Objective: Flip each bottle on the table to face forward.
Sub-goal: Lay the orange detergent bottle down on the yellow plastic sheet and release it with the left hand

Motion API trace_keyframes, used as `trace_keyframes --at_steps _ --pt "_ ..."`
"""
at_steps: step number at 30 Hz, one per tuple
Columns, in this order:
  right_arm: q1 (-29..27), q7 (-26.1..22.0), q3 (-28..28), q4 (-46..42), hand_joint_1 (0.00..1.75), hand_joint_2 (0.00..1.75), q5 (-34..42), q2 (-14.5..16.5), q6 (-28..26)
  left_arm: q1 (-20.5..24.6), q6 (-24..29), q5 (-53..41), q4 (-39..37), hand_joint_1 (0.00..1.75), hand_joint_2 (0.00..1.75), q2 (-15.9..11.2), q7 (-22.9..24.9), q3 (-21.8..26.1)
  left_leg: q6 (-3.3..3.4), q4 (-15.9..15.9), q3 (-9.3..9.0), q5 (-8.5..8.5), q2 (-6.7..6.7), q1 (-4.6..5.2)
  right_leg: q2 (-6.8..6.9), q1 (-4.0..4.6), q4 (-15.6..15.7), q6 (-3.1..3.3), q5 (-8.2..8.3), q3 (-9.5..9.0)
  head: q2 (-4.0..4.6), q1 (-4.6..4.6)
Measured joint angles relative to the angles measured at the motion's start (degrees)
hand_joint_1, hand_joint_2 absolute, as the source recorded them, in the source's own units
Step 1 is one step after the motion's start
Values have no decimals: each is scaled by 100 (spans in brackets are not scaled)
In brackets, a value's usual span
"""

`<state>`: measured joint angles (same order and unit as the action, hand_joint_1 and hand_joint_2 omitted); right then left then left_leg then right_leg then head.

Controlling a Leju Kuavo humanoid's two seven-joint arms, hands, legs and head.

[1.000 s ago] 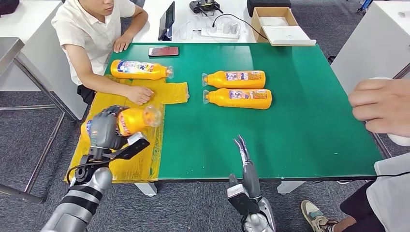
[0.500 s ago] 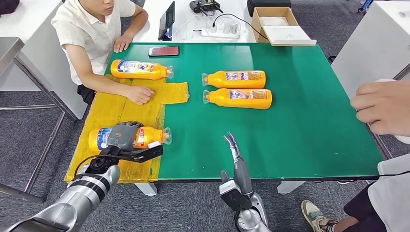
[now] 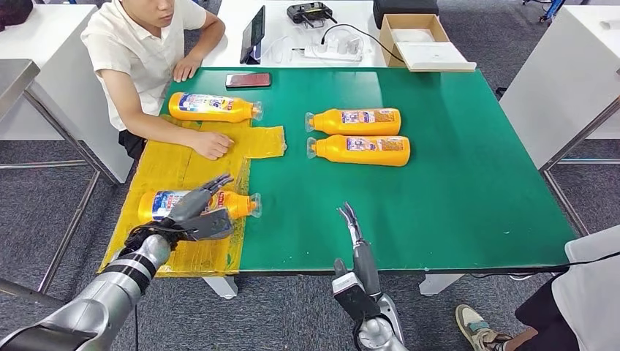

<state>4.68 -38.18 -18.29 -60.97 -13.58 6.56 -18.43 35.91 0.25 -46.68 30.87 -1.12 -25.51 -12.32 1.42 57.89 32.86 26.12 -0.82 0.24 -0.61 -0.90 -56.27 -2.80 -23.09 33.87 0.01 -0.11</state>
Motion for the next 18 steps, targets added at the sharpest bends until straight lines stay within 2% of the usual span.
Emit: trace_keyframes --at_steps 2,8,14,17,18 --pt "10 0 -42 13 0 0 38 -22 -4 -121 -360 373 182 0 0 -40 -271 84 1 0 -1 -2 -1 0 1 0 0 0 0 0 0 -1" --pt "33 0 -138 43 0 0 151 -90 -70 -646 -737 1462 962 0 0 -137 -713 226 2 0 6 -4 8 0 -1 1 0 0 1 10 -1 -1" --pt "40 0 -181 53 0 0 163 -129 -90 -961 -730 1630 1461 0 0 -196 -774 261 1 0 24 -5 5 0 -1 1 -1 0 1 27 -1 -1" --pt "37 0 -186 54 0 0 162 -138 -122 -1131 -220 1864 1773 0 0 -172 -917 332 1 0 28 -5 10 0 -2 0 0 0 1 33 0 -1" --pt "35 0 -187 54 0 0 160 -139 -139 -1220 87 2034 1966 0 44 -133 -1018 371 1 1 29 -5 11 1 -2 0 0 0 1 35 0 -1"
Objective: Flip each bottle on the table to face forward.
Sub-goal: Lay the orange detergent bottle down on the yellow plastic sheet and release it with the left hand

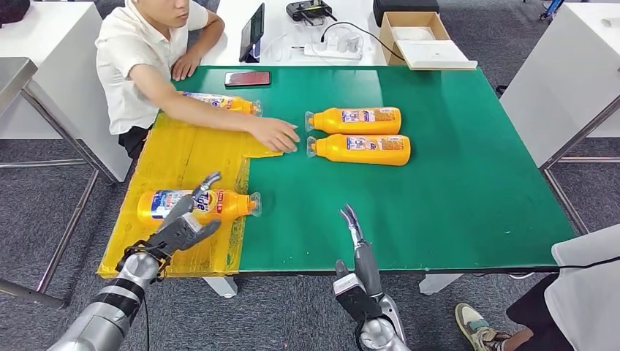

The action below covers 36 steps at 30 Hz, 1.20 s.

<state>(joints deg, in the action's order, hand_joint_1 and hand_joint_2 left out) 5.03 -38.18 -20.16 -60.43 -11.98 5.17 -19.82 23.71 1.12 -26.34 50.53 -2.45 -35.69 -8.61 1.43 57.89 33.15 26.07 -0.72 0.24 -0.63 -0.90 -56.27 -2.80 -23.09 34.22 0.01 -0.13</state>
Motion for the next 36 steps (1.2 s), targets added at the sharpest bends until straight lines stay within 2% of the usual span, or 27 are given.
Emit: trace_keyframes --at_steps 3,4,8,10,12,15,18,20,24,33,36 --pt "-3 0 -16 0 0 0 -15 -3 -58 -332 677 839 812 0 175 221 -228 107 1 0 4 1 -5 2 1 -2 1 0 0 2 -1 0" --pt "-4 0 -25 -1 0 0 -18 -3 -88 -468 798 1212 1149 0 175 311 -243 129 1 0 6 1 -5 2 1 -3 1 0 0 3 -1 1" --pt "-39 0 -37 -40 0 175 -36 -33 -364 -972 879 2820 2460 0 175 685 -237 187 2 0 11 4 -3 5 0 -5 5 -1 -1 8 1 1" --pt "-79 0 -25 -92 0 175 -132 -98 -671 -1238 820 3417 2964 0 175 855 -225 197 2 1 11 6 -3 7 0 -6 7 -1 -1 8 0 2" --pt "-128 0 45 -118 0 175 -385 -212 -1050 -1570 937 3619 3395 0 175 1007 -232 189 2 0 11 7 -3 7 0 -6 8 -2 -2 9 0 2" --pt "-204 0 306 -105 0 175 -917 -436 -1479 -2100 1281 3424 3911 0 175 1182 -247 129 4 0 12 10 -4 8 0 -7 11 -2 -2 10 1 1" --pt "-254 54 676 -71 0 175 -1487 -648 -1599 -2512 1613 3074 4257 0 175 1271 -248 70 6 1 14 12 -4 9 1 -7 13 -3 -2 10 0 1" --pt "-254 268 957 -45 0 175 -2004 -769 -1638 -2717 1903 2841 4415 0 175 1299 -247 36 7 1 14 12 -4 9 1 -7 13 -3 -2 9 1 2" --pt "-120 714 1387 40 0 175 -2658 -938 -1646 -2861 2361 2585 4574 0 175 1312 -247 -63 7 1 13 10 -6 8 1 -7 12 -4 -1 8 0 1" --pt "23 811 1659 185 0 175 -2804 -1025 -1646 -2897 2465 2548 4655 0 175 1321 -247 -168 7 1 12 8 -5 6 1 -5 9 -4 -1 7 0 3" --pt "87 1003 1686 256 0 175 -3038 -1040 -1647 -2897 2643 2452 4657 0 175 1318 -247 -215 7 1 14 8 -4 7 1 -6 10 -4 -1 8 0 3"
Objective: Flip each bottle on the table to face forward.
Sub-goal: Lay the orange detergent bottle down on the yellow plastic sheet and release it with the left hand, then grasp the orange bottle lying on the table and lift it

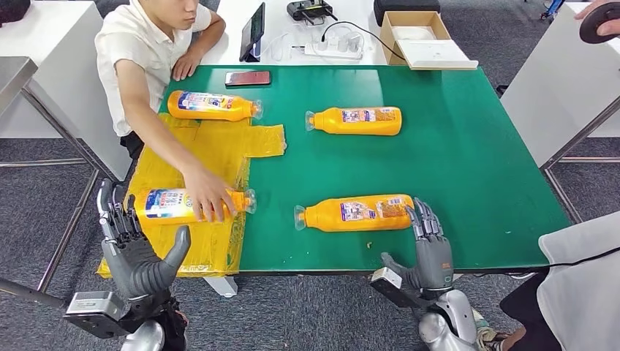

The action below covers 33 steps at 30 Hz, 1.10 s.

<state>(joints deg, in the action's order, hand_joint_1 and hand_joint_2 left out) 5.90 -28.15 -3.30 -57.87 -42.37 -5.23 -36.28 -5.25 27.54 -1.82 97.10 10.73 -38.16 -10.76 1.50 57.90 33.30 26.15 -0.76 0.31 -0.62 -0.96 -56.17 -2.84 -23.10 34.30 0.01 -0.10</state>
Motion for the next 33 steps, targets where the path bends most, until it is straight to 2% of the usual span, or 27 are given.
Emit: trace_keyframes --at_steps 3,6,12,21,33 --pt "229 364 3 289 0 175 -397 -52 31 9 262 -107 34 0 175 -29 -1 -120 2 0 1 -1 0 2 0 -2 1 -1 1 0 0 -1" --pt "584 583 0 762 0 175 -699 -112 84 27 293 -80 84 0 175 -62 -1 -246 5 0 0 -3 -1 4 0 -3 1 -3 3 -2 0 -1" --pt "1278 583 -59 1615 0 175 -927 -129 94 110 230 -115 92 0 175 -102 -1 -398 5 2 -2 -7 -3 2 1 -1 -1 -4 5 -2 1 0" --pt "1921 741 -316 2327 0 175 -1163 -33 278 244 306 -155 52 0 175 -123 0 -585 5 2 1 -7 -4 1 1 -1 -2 -4 5 0 1 0" --pt "2408 1230 -714 3001 0 175 -1584 217 690 411 160 -85 -126 0 175 -131 0 -771 6 2 1 -8 -5 1 1 -1 -3 -4 5 1 0 -1"
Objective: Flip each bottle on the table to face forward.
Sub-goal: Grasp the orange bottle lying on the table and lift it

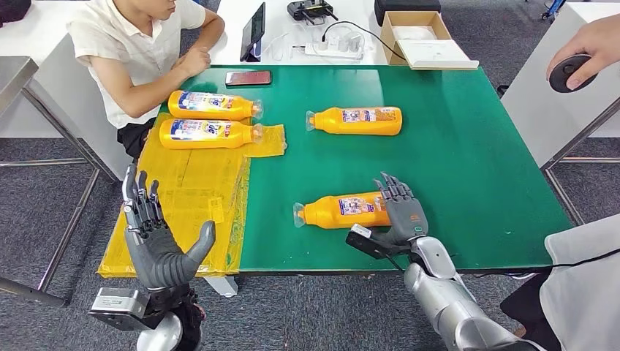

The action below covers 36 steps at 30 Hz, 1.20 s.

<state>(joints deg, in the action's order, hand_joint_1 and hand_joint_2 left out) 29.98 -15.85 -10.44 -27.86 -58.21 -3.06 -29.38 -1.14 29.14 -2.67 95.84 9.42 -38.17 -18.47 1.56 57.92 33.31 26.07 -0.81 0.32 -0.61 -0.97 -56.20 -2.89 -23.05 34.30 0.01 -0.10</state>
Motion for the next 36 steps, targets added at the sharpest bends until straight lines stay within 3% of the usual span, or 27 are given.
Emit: trace_keyframes --at_steps 3,8,10,11,14,15,23,29,32,36 --pt "99 194 -89 122 0 175 -29 46 452 42 -131 41 -90 0 175 -1 1 -41 0 0 -1 0 2 0 -1 0 0 0 0 0 1 1" --pt "532 604 -260 304 0 175 8 33 2013 111 -564 124 -269 0 175 -21 4 -184 0 0 -43 7 36 0 -13 0 8 1 0 -26 1 -1" --pt "705 836 -348 374 10 175 -17 2 2521 162 -777 245 -355 0 175 -32 26 -238 0 0 -63 9 38 1 -14 0 12 2 0 -41 1 -1" --pt "785 966 -398 410 42 175 -34 -16 2767 197 -876 302 -407 0 175 -37 45 -262 1 -1 -69 8 37 2 -14 0 14 2 0 -42 0 -1" --pt "998 1273 -547 520 163 175 -82 -74 3382 325 -1108 437 -591 0 175 -44 129 -329 9 -1 -76 0 27 4 -12 0 16 -2 5 -45 0 -1" --pt "1049 1337 -591 555 175 175 -96 -86 3516 357 -1153 466 -654 0 175 -44 154 -345 12 -1 -76 -4 24 4 -11 0 16 -5 7 -52 0 -1" --pt "1365 1688 -822 757 175 175 -84 -189 4468 612 -1444 561 -1112 0 175 -39 384 -430 16 0 -81 -12 19 3 -7 0 15 -15 14 -72 -1 -1" --pt "1416 1576 -827 785 175 175 55 -291 4645 705 -1598 610 -1319 0 175 -39 482 -492 17 0 -79 -10 17 4 -5 -1 24 -15 13 -78 0 -1" --pt "1404 1321 -819 788 175 175 221 -317 4594 722 -1604 610 -1363 0 175 -41 495 -493 17 0 -79 -9 16 4 -5 -1 25 -15 13 -81 -1 -1" --pt "1285 464 -664 785 175 175 880 -323 4107 701 -1567 622 -1359 0 175 -50 504 -492 17 0 -78 -7 20 2 -6 0 24 -16 14 -87 1 -2"
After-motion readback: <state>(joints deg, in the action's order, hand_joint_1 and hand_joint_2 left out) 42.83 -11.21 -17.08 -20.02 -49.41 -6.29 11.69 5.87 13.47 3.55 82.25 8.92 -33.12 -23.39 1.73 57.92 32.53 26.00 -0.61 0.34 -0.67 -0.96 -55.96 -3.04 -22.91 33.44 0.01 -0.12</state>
